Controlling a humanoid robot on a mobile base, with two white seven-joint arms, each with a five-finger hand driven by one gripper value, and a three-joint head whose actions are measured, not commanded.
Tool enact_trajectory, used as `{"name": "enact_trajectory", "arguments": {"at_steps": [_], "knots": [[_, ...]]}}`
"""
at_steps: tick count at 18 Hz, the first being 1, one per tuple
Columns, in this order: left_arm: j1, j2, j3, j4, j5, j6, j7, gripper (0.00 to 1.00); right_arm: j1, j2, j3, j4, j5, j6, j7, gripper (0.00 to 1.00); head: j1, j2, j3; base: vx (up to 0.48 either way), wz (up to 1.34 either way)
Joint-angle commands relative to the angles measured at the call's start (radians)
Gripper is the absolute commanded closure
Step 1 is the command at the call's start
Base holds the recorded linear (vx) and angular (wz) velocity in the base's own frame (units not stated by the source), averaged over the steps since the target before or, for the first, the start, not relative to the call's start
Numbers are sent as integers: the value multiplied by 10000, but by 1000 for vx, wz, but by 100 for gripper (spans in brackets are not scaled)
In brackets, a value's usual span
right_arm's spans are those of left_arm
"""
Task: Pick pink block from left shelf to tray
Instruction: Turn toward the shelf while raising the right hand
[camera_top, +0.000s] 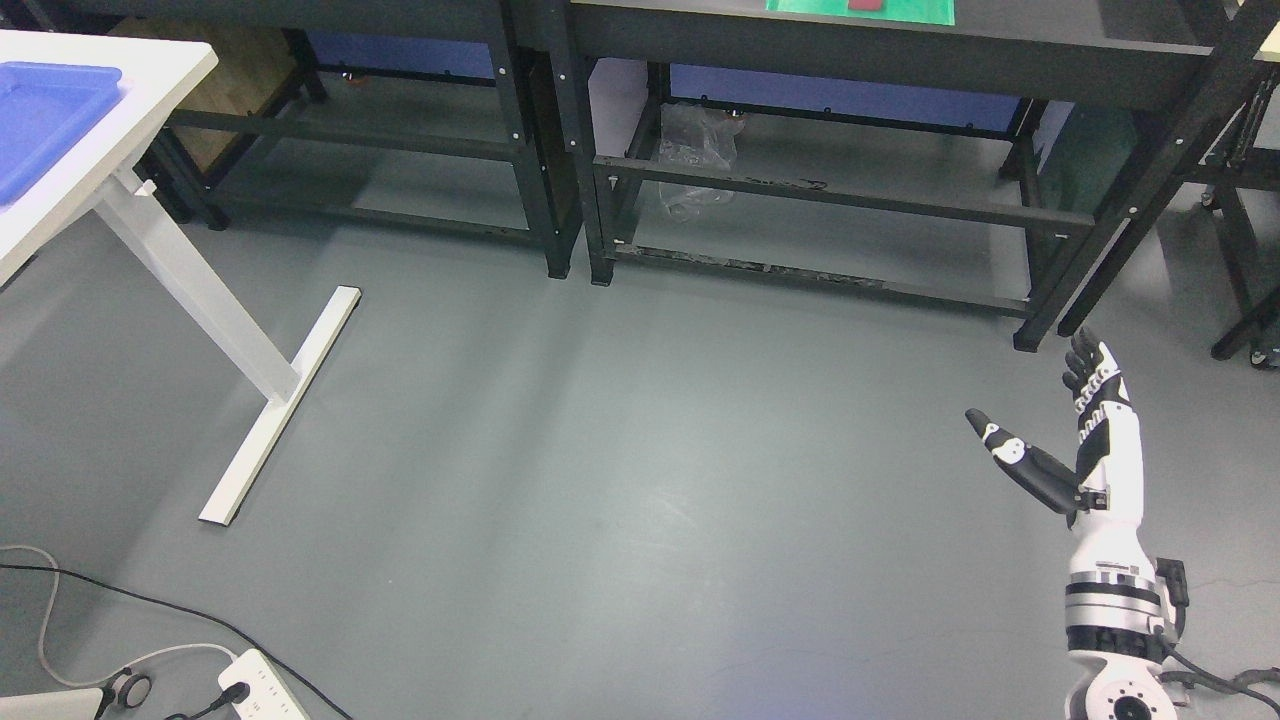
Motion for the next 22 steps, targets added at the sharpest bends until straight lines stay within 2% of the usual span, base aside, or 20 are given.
{"name": "enact_trajectory", "arguments": {"at_steps": [1, 18, 22], "knots": [[-108, 175, 0, 0, -15, -5, 5, 0, 192, -158, 315, -105, -28, 23, 69, 0, 0, 0, 0, 0, 0], [-108, 175, 0, 0, -15, -5, 5, 0, 130, -158, 468, -74, -89, 222, 99, 0, 0, 0, 0, 0, 0], [-107, 175, 0, 0, -15, -5, 5, 0, 100, -158, 407, -29, -794, 283, 192, 0, 0, 0, 0, 12, 0]]}}
